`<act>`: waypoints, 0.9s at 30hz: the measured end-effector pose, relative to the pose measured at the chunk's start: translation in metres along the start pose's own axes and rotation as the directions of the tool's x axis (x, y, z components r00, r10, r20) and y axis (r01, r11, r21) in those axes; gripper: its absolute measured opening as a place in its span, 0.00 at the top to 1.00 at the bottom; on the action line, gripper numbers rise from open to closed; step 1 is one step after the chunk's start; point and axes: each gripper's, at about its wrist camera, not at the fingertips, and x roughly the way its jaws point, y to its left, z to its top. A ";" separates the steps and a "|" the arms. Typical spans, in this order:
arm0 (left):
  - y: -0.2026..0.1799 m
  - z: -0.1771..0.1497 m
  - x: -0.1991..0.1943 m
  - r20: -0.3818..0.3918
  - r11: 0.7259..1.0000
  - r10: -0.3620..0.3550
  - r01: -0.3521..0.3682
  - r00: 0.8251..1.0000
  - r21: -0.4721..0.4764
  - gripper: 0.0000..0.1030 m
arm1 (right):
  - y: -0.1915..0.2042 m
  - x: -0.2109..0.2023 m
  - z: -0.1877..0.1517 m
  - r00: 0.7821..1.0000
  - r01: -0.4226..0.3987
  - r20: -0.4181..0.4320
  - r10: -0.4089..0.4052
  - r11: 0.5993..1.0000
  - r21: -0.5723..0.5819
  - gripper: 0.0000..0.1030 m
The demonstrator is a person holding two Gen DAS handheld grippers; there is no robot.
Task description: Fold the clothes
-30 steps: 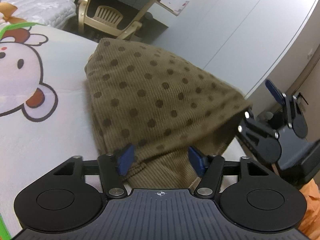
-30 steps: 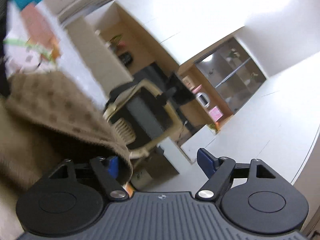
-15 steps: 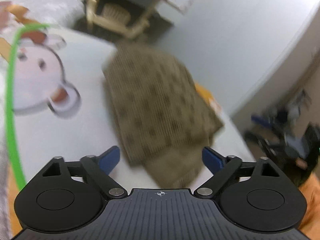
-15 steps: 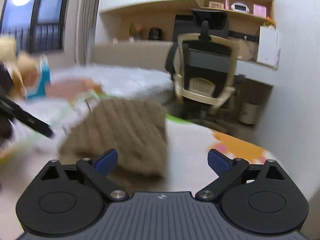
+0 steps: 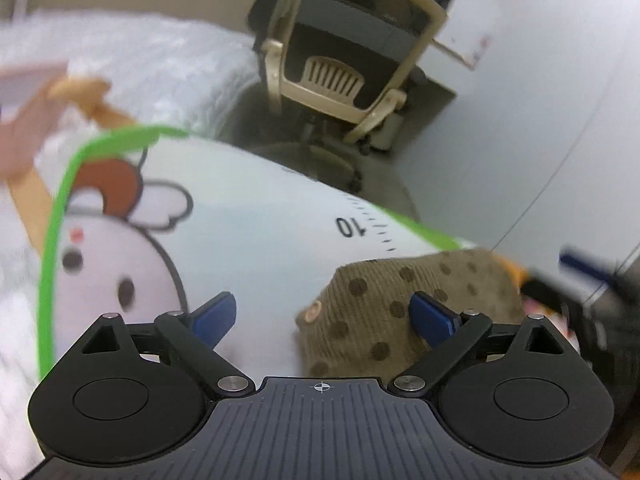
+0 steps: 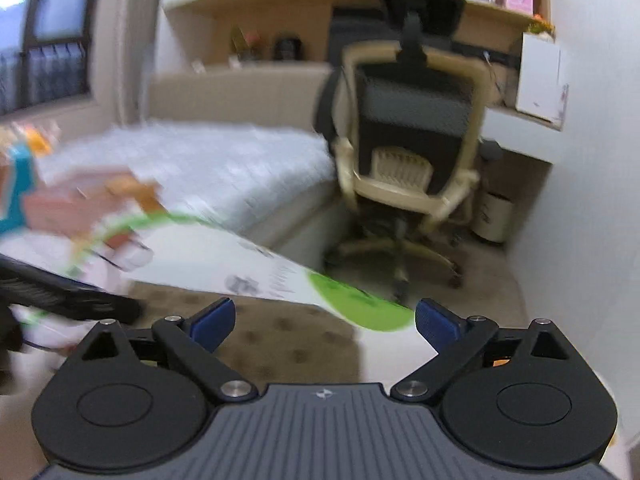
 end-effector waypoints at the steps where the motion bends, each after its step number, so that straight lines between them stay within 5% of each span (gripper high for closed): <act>1: 0.001 -0.001 0.002 -0.004 1.000 -0.003 0.003 1.000 0.006 0.04 | -0.002 0.013 0.000 0.999 0.017 -0.040 -0.018 1.000 -0.016 0.05; 5: 0.003 -0.004 0.010 -0.021 1.000 -0.017 0.017 1.000 0.022 0.04 | -0.003 0.056 -0.022 0.988 0.064 -0.134 -0.081 0.991 -0.120 0.05; 10: 0.005 -0.005 0.014 -0.025 0.999 -0.038 0.039 0.999 0.011 0.02 | -0.017 0.033 -0.024 0.992 0.080 -0.089 -0.087 0.993 -0.083 0.05; 14: 0.024 -0.004 0.003 -0.010 0.989 -0.126 0.125 0.992 -0.080 0.03 | -0.030 -0.018 -0.031 0.995 -0.097 -0.037 0.097 0.995 0.017 0.04; 16: 0.034 -0.012 -0.007 -0.005 0.966 -0.224 0.221 0.975 -0.136 0.03 | -0.026 -0.032 -0.046 0.989 -0.131 -0.065 0.131 0.991 -0.005 0.03; 20: 0.041 -0.037 -0.011 -0.045 0.907 -0.388 0.373 0.921 -0.197 0.03 | -0.021 -0.028 -0.078 0.990 -0.080 -0.118 0.071 0.994 -0.075 0.01; 22: 0.036 -0.052 -0.004 -0.072 0.886 -0.438 0.416 0.896 -0.203 0.03 | -0.027 -0.022 -0.080 0.986 -0.096 -0.134 0.096 0.995 0.005 0.00; 27: 0.021 -0.073 -0.005 -0.014 0.882 -0.464 0.460 0.886 -0.099 0.03 | -0.024 -0.015 -0.082 0.982 -0.122 -0.138 0.131 0.990 0.069 0.00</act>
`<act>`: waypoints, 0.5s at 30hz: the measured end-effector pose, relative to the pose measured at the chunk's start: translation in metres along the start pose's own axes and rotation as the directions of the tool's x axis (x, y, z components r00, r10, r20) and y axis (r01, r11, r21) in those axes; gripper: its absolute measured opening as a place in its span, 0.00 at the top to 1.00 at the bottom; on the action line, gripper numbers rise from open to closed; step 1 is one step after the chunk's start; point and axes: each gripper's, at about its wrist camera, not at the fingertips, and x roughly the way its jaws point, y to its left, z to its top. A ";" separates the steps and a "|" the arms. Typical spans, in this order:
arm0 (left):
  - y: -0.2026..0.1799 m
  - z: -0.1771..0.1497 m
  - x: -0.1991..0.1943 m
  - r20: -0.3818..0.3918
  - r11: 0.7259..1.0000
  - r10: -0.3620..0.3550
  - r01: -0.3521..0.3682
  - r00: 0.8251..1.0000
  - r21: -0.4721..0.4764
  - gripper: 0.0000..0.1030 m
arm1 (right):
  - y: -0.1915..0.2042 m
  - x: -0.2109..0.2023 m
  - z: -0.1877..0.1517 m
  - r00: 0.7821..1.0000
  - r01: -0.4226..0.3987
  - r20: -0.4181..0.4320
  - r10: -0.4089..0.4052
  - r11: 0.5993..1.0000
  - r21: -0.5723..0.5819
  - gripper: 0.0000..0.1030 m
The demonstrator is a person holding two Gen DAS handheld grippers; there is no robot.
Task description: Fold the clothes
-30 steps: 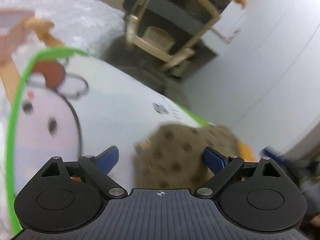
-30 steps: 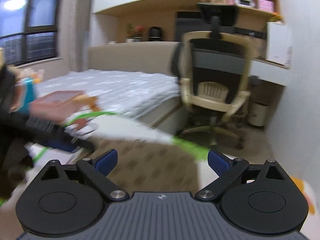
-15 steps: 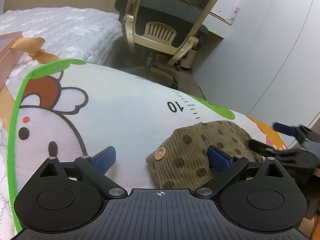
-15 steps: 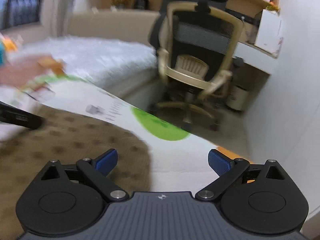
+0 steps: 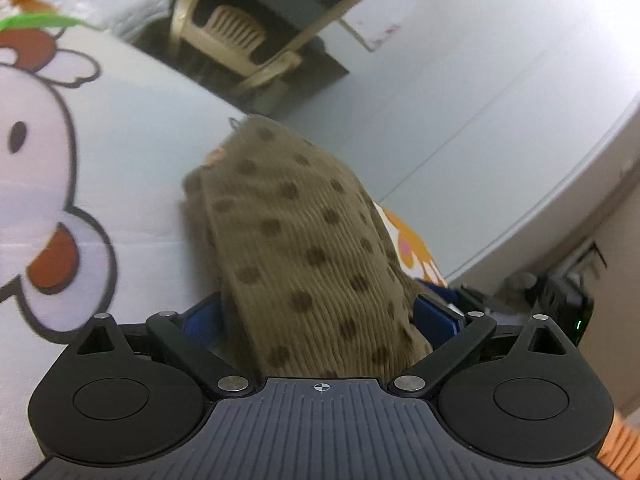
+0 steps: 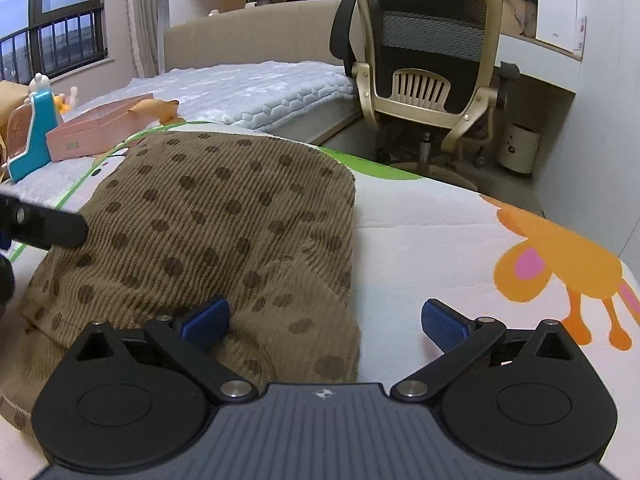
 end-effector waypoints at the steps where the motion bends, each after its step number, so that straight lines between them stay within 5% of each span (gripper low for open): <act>1: 0.000 -0.005 -0.002 0.014 1.000 -0.006 0.006 1.000 0.028 0.03 | 0.002 0.001 0.000 1.000 -0.003 -0.003 0.003 1.000 0.017 0.00; 9: -0.012 -0.030 -0.030 0.004 0.997 -0.005 0.005 1.000 0.077 0.03 | 0.021 0.008 0.000 1.000 0.004 -0.008 -0.003 0.996 0.092 0.00; 15: 0.007 -0.026 -0.042 0.039 0.999 -0.034 0.035 0.999 -0.021 0.03 | 0.031 -0.006 -0.003 0.994 0.114 0.005 -0.113 0.992 -0.054 0.00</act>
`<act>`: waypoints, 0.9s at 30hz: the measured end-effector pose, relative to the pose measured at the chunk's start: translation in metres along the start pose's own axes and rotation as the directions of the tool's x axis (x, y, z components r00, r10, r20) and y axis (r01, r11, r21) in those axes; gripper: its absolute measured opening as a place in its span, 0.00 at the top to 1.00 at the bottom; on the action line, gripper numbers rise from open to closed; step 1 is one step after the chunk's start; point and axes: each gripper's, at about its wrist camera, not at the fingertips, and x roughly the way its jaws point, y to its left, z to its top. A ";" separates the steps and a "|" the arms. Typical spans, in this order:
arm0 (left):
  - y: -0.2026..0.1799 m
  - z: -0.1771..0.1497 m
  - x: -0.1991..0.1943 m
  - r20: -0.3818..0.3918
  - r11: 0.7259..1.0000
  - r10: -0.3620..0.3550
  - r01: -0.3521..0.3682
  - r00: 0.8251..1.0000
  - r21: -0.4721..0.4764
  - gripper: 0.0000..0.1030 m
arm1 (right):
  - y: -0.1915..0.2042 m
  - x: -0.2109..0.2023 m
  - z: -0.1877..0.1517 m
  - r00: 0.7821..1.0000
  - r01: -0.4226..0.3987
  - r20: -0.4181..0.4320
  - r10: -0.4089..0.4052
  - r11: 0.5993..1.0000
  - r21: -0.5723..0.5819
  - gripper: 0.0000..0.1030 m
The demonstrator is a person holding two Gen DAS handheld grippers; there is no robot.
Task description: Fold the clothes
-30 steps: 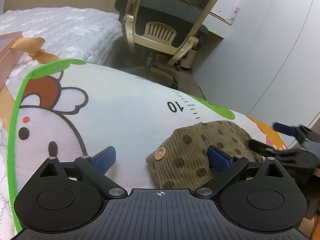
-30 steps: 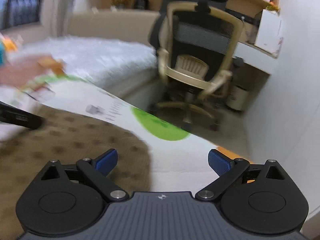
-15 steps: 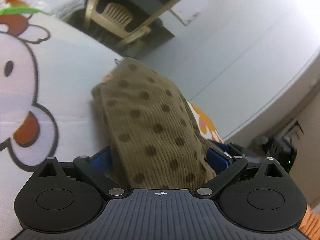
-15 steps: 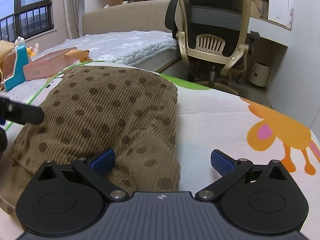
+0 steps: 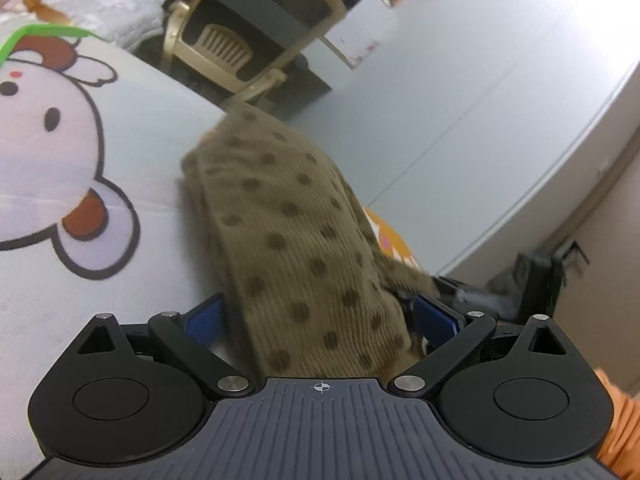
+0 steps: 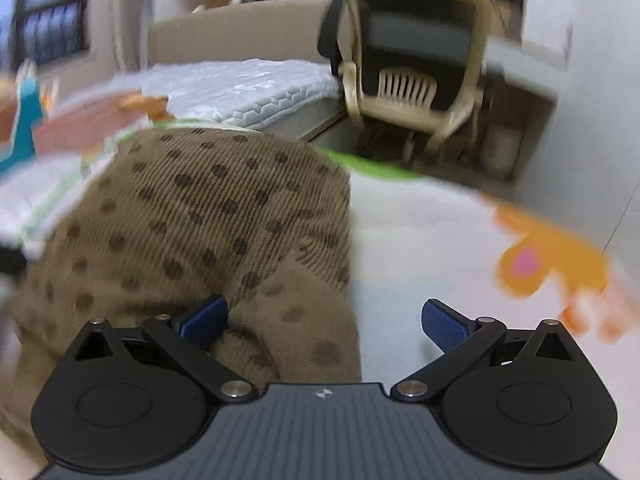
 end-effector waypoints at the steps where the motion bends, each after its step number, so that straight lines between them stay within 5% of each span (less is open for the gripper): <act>1: -0.001 0.001 0.000 -0.005 1.000 0.019 -0.019 1.000 0.007 0.03 | 0.002 -0.005 -0.002 0.999 0.036 0.012 -0.035 0.998 -0.057 0.00; 8: 0.004 0.013 0.003 -0.012 0.991 0.063 -0.064 0.998 -0.118 0.03 | -0.012 -0.043 -0.005 0.982 0.191 0.029 -0.189 0.969 -0.155 0.00; 12: 0.010 0.026 0.015 -0.004 0.979 0.071 -0.071 0.997 -0.193 0.03 | -0.015 -0.058 0.007 0.994 0.060 0.089 -0.057 0.997 -0.042 0.00; 16: 0.009 0.031 0.028 0.015 0.979 0.051 -0.047 0.999 -0.200 0.03 | 0.008 -0.031 0.002 0.998 0.029 0.065 -0.022 0.994 -0.102 0.08; 22: 0.021 0.053 0.007 0.105 0.966 -0.069 0.093 0.992 -0.241 0.03 | 0.035 -0.010 0.006 0.994 -0.004 0.111 0.019 0.992 -0.129 0.08; 27: 0.044 0.074 -0.030 0.148 0.976 0.016 0.016 0.989 -0.217 0.03 | 0.099 0.015 0.031 0.984 -0.033 0.155 0.082 0.956 -0.292 0.10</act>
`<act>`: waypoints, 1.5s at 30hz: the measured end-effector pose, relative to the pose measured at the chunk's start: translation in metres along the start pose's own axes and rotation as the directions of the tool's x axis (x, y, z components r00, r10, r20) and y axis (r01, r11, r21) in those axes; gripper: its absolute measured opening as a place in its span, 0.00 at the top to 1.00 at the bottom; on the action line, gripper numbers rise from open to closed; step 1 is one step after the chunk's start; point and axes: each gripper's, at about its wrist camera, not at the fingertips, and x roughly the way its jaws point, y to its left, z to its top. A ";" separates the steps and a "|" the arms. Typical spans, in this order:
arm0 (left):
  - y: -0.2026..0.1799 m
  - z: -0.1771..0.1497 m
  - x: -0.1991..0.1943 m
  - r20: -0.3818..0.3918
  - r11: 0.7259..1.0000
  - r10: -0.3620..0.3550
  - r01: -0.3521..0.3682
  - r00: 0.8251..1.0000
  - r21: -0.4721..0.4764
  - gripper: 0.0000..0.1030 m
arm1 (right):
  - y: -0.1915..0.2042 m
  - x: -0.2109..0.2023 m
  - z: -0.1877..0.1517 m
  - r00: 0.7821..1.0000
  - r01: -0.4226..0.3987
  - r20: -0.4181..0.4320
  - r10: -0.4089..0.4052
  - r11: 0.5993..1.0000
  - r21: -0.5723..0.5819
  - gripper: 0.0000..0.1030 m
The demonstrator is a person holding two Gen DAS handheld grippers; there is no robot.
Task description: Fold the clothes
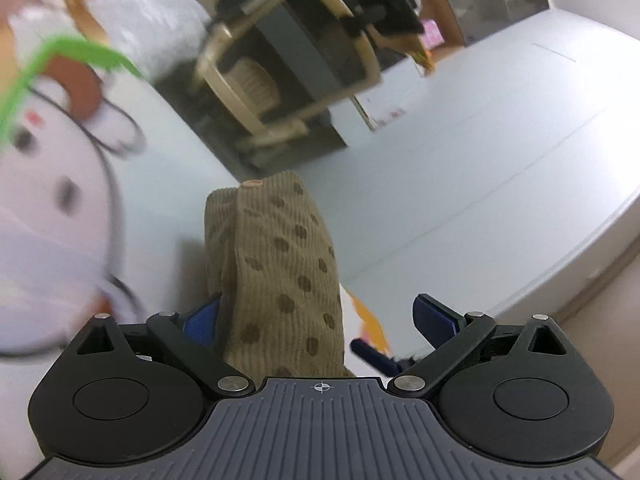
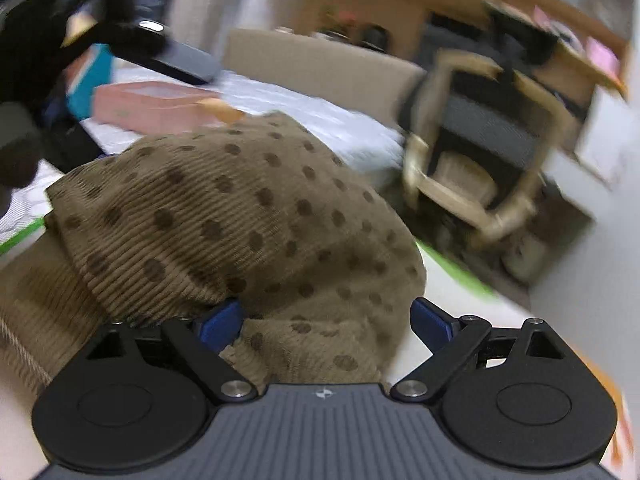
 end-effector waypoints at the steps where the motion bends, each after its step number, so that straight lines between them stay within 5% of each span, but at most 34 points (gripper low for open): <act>1: 0.007 0.004 -0.011 0.015 0.999 0.035 -0.035 0.999 0.004 0.03 | 0.012 0.007 0.008 1.000 -0.016 0.014 0.017 0.999 -0.034 0.10; 5: 0.029 0.016 -0.046 0.033 0.994 0.112 -0.112 0.993 -0.008 0.03 | 0.031 0.023 0.025 0.998 -0.060 0.021 0.063 0.994 -0.094 0.10; 9: 0.022 0.032 -0.072 0.097 0.975 0.195 -0.204 0.976 0.092 0.03 | 0.018 0.021 0.022 0.997 -0.067 -0.033 0.065 0.995 -0.080 0.08; 14: -0.006 0.056 -0.050 0.124 0.936 0.249 -0.271 0.961 0.226 0.03 | -0.012 -0.010 0.016 0.996 -0.034 -0.083 0.030 0.998 -0.046 0.06; 16: -0.004 0.062 -0.021 0.102 0.894 0.352 -0.366 0.931 0.260 0.03 | -0.017 -0.023 0.026 0.999 -0.027 -0.038 0.026 0.999 -0.027 0.02; 18: 0.009 0.065 0.002 0.100 0.823 0.480 -0.486 0.872 0.294 0.02 | -0.019 -0.031 0.038 1.000 -0.024 0.016 0.025 1.000 -0.019 0.00; 19: 0.021 0.066 0.009 0.080 0.820 0.495 -0.496 0.865 0.285 0.02 | -0.018 -0.033 0.043 0.999 -0.018 0.039 0.019 1.000 -0.025 0.00; 22: 0.042 0.069 0.010 0.037 0.870 0.453 -0.451 0.891 0.198 0.01 | -0.015 -0.015 0.046 1.000 0.018 0.027 -0.016 0.999 -0.043 0.00; 26: 0.031 0.064 -0.005 0.076 0.859 0.451 -0.456 0.889 0.233 0.01 | -0.010 0.032 0.018 0.989 0.034 -0.145 -0.033 0.999 0.004 0.00; 29: 0.003 0.037 -0.036 0.134 0.822 0.448 -0.466 0.884 0.327 0.02 | -0.020 0.024 0.013 0.990 0.003 -0.137 0.010 0.995 0.095 0.00; 33: -0.033 -0.011 -0.059 0.116 0.770 0.405 -0.407 0.907 0.492 0.02 | -0.025 -0.003 0.011 0.998 0.003 -0.069 0.003 0.995 0.095 0.00; 35: -0.038 -0.035 -0.053 0.093 0.706 0.457 -0.424 0.885 0.568 0.02 | -0.023 -0.014 0.014 1.000 0.028 -0.006 -0.027 0.996 0.079 0.00; 36: -0.037 -0.044 -0.049 0.093 0.666 0.494 -0.445 0.864 0.598 0.02 | -0.025 -0.014 0.015 1.000 0.016 0.006 -0.017 0.995 0.094 0.05; 39: -0.025 -0.056 -0.048 0.101 0.632 0.545 -0.488 0.832 0.602 0.01 | -0.031 -0.006 0.014 0.994 -0.098 -0.020 0.104 0.974 0.202 0.32; 41: -0.019 -0.054 -0.053 0.092 0.658 0.546 -0.494 0.833 0.569 0.01 | -0.032 0.003 0.011 0.982 -0.169 -0.033 0.186 0.943 0.288 0.53; 43: -0.019 -0.055 -0.054 0.095 0.656 0.547 -0.496 0.832 0.569 0.01 | -0.033 0.011 0.008 0.963 -0.234 -0.039 0.267 0.898 0.372 0.86; 45: -0.021 -0.055 -0.056 0.096 0.655 0.550 -0.500 0.830 0.567 0.01 | -0.035 0.010 0.009 0.948 -0.286 -0.004 0.319 0.856 0.430 0.89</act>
